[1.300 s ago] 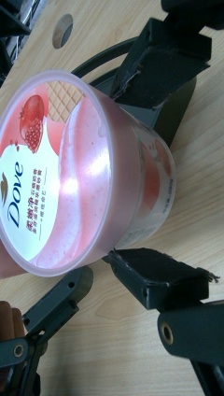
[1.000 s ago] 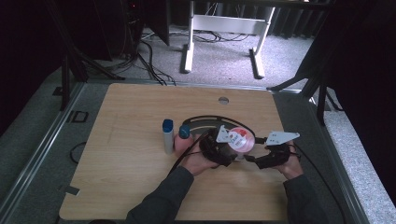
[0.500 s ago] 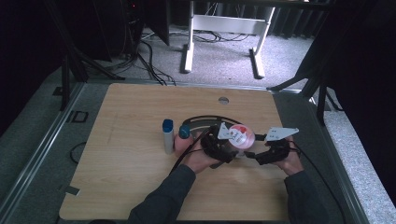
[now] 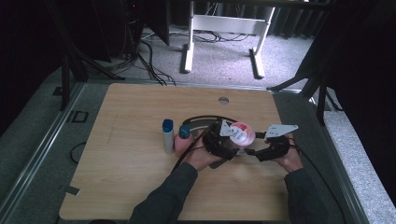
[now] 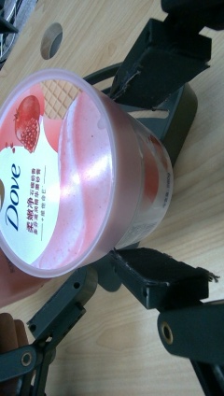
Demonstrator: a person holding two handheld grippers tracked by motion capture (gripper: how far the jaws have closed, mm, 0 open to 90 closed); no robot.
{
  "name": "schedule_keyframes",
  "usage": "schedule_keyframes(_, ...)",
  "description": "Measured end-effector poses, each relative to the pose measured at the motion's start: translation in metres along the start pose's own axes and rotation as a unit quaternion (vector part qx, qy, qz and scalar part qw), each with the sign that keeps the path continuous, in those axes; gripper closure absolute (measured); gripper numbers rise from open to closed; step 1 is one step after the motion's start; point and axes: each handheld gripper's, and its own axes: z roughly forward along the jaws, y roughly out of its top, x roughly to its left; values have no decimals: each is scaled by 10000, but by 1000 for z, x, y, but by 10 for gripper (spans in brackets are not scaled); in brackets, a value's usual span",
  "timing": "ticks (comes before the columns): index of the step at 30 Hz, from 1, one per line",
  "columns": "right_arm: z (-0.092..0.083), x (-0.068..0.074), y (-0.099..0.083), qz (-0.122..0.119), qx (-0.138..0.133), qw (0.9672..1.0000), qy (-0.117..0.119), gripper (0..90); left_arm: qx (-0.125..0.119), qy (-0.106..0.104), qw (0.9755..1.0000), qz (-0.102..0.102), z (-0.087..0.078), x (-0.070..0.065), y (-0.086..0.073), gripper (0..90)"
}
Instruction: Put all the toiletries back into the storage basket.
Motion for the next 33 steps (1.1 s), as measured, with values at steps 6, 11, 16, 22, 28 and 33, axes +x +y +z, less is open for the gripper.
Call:
schedule_keyframes(6, 5, -5, 2, -19, 70, 10000, -28, 205, 48, 37, 10000, -59, 3, 3, -1, 210)
schedule_keyframes(11, 8, -8, 2, 23, 79, 10000, -38, 205, 47, 101, 9999, -99, 6, 5, 1, 210)
schedule_keyframes(16, 9, -13, 4, 88, 58, 9999, -49, 204, 99, 201, 9997, -70, 8, 6, 7, 210)
schedule_keyframes(22, 9, -19, 5, 112, 96, 9998, -101, 206, 89, 210, 9995, -198, 14, 9, 10, 210)
schedule_keyframes(28, 11, -24, 4, 209, 61, 9997, -138, 209, 102, 238, 9994, -244, 18, 13, 13, 210)
schedule_keyframes(33, 12, -28, 4, 289, 28, 9993, -218, 225, 179, 303, 9991, -243, 23, 16, 18, 210)
